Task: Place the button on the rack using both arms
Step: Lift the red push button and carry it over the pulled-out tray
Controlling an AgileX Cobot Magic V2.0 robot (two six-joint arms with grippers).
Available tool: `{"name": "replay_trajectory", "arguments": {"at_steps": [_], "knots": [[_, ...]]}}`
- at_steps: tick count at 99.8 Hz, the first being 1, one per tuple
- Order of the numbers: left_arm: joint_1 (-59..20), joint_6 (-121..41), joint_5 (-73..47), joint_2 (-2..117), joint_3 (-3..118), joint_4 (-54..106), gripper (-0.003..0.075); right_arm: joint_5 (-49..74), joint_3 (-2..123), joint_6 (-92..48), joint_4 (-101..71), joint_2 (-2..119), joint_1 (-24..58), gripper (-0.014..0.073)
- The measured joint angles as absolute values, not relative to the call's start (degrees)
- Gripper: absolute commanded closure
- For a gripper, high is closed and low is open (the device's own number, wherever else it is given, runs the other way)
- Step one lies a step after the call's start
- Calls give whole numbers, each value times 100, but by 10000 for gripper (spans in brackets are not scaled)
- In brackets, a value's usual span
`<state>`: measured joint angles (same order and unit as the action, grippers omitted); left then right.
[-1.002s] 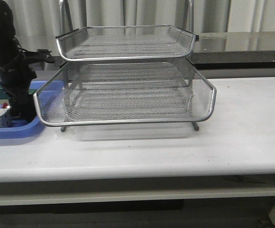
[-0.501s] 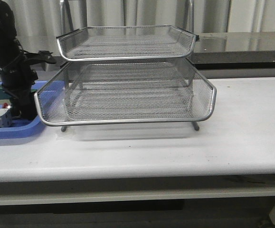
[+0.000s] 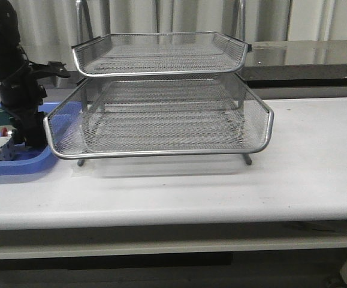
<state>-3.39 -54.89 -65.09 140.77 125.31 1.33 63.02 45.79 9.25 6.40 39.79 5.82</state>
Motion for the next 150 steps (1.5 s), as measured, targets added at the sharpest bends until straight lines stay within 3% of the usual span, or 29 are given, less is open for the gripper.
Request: {"name": "replay_trajectory", "arguments": {"at_steps": [30,71,150], "knots": [[-339,-4709,-7100,14021,14011,98,685,6302,4579,925,640,3979,582,663],[-278,-3915,-7196,13291,14120,-162,685,6302,4579,925,640,3979,582,663],[-352,-3555,-7230,9246,10360,750,685,6302,4579,925,640,3979,582,663]]}}
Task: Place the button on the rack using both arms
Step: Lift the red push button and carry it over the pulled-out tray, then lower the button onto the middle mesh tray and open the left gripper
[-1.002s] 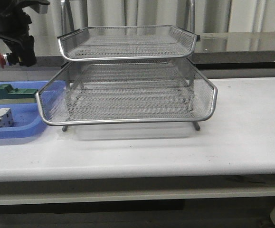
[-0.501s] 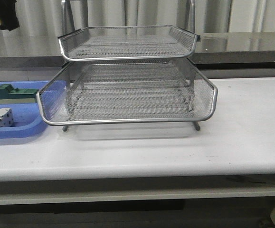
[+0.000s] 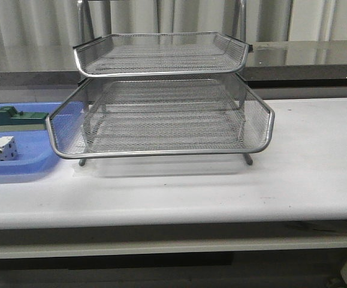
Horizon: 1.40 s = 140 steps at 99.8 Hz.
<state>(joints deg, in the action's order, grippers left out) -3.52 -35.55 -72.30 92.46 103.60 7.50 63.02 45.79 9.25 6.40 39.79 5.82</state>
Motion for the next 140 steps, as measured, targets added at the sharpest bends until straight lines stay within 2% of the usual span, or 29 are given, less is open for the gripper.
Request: {"name": "replay_trajectory", "arguments": {"at_steps": [14,39,66,92,117,124,128,140], "knots": [[-711,-3630,-7230,9006,10066,750,685,6302,4579,925,640,3979,582,663],[-1839,-3699,-7203,9030,9731,781,685,6302,4579,925,640,3979,582,663],[-2838,-3812,-6793,9627,9651,812,685,6302,4579,925,640,3979,582,663],[-3374,-3812,-6135,10482,9642,812,685,6302,4579,925,640,3979,582,663],[-3485,-3812,-5758,10984,9642,799,675,6302,4579,925,640,3979,582,663],[-3485,-3812,-5710,11065,9642,774,628,6302,4579,925,640,3979,582,663],[-3485,-3812,-5710,11085,9642,766,575,6302,4579,925,640,3979,582,663],[-3485,-3812,-5710,11089,9642,766,335,6302,4579,925,640,3979,582,663]]}}
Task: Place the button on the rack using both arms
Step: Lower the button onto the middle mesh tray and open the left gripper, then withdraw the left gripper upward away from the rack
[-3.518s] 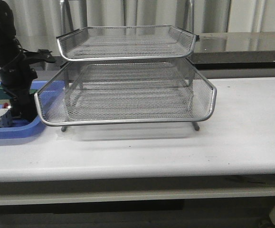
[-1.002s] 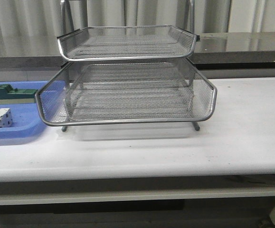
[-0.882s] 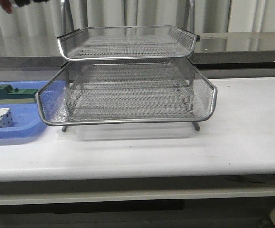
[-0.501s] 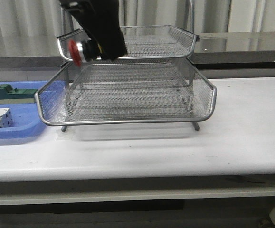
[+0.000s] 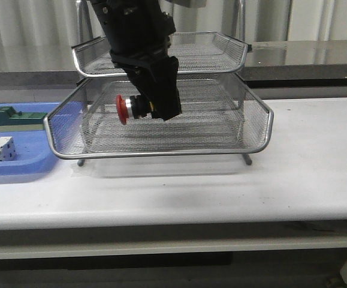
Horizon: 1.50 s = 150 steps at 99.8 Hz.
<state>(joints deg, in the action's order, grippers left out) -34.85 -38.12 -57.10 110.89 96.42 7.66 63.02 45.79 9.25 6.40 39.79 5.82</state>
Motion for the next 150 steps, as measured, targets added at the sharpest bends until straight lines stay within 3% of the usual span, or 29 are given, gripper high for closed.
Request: {"name": "replay_trajectory", "arguments": {"at_steps": [4,10,20,52,88,120,150], "knots": [[-3485,-3812,-5697,11089,9642,766,235,6302,4579,925,640,3979,582,663],[-3485,-3812,-5683,11089,9642,766,148,6302,4579,925,640,3979,582,663],[-3485,-3812,-5660,11089,9642,766,87,6302,4579,925,640,3979,582,663],[-3485,-3812,-5670,11089,9642,766,86,6302,4579,925,640,3979,582,663],[-3439,-3492,-6891,10677,10165,766,87,6302,4579,925,640,3979,582,662],[-2548,-2838,-7105,9800,9723,556,89,6302,4579,925,640,3979,582,662],[-1570,-2391,-7084,8460,8287,521,95,6302,4579,925,640,3979,582,662]]}}
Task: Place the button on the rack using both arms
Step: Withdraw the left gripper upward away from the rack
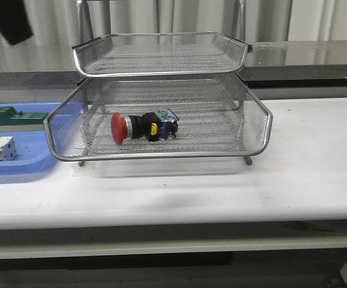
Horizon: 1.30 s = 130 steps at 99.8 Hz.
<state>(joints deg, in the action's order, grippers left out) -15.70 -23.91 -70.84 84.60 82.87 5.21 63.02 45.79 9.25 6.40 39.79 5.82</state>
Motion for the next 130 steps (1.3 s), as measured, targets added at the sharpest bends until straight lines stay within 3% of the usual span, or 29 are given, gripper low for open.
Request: {"name": "replay_trajectory", "arguments": {"at_steps": [24,81,111,130], "knots": [[-1145,-1970,-5952,6802,6728,522,122,6302,4579,925,640,3979,582,662],[-1123,-1589,-1973,2639,2824,544,122,6302,4579,925,640,3979,582,662],[-1123,-1589,-52,1978,1616,544,124,6302,4579,925,640,3979,582,662],[-1123,-1589,211,1966,1459,544,188,6302,4579,925,640,3979,582,662]]}}
